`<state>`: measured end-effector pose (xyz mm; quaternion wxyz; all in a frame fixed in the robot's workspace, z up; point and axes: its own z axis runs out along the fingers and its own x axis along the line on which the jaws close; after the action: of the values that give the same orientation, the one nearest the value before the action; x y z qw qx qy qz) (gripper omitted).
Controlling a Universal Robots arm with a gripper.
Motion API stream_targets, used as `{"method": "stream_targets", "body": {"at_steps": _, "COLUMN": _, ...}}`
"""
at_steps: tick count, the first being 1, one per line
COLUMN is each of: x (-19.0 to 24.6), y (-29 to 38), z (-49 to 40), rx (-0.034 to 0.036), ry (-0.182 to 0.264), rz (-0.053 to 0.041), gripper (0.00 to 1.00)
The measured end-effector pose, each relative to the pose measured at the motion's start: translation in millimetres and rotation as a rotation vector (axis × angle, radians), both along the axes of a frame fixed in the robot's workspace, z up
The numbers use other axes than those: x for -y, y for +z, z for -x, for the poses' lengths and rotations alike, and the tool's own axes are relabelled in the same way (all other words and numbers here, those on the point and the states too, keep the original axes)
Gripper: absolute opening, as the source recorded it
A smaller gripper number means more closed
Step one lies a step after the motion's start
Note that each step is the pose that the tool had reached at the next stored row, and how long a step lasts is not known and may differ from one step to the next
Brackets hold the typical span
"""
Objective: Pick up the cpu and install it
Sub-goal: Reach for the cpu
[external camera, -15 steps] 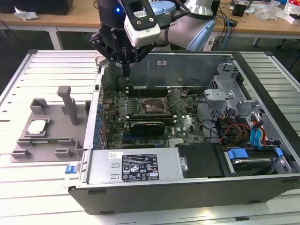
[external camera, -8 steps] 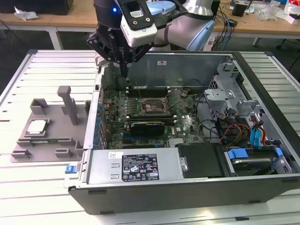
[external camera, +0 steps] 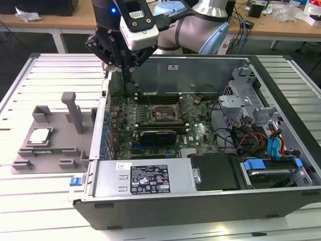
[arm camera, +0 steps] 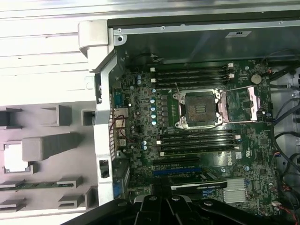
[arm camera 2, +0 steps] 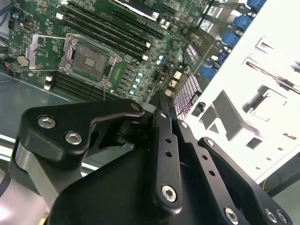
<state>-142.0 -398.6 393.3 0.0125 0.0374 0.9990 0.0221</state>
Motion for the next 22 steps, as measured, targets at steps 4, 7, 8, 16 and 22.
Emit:
{"method": "stream_targets", "body": {"at_steps": 4, "x": -0.1, "y": 0.0, "z": 5.6, "rx": 0.0000, "ry": 0.000, "rz": 0.0000, "gripper": 0.11}}
{"method": "stream_targets", "body": {"at_steps": 7, "x": -0.2, "y": 0.0, "z": 9.8, "rx": 0.0000, "ry": 0.000, "rz": 0.0000, "gripper": 0.11}}
{"method": "stream_targets", "body": {"at_steps": 8, "x": -0.2, "y": 0.0, "z": 10.6, "rx": 0.0000, "ry": 0.000, "rz": 0.0001, "gripper": 0.11}}
{"method": "stream_targets", "body": {"at_steps": 16, "x": -0.4, "y": 0.0, "z": 17.5, "rx": 0.0000, "ry": 0.000, "rz": 0.0000, "gripper": 0.11}}
{"method": "stream_targets", "body": {"at_steps": 22, "x": -0.6, "y": 0.0, "z": 23.6, "rx": 0.0000, "ry": 0.000, "rz": 0.0000, "gripper": 0.11}}
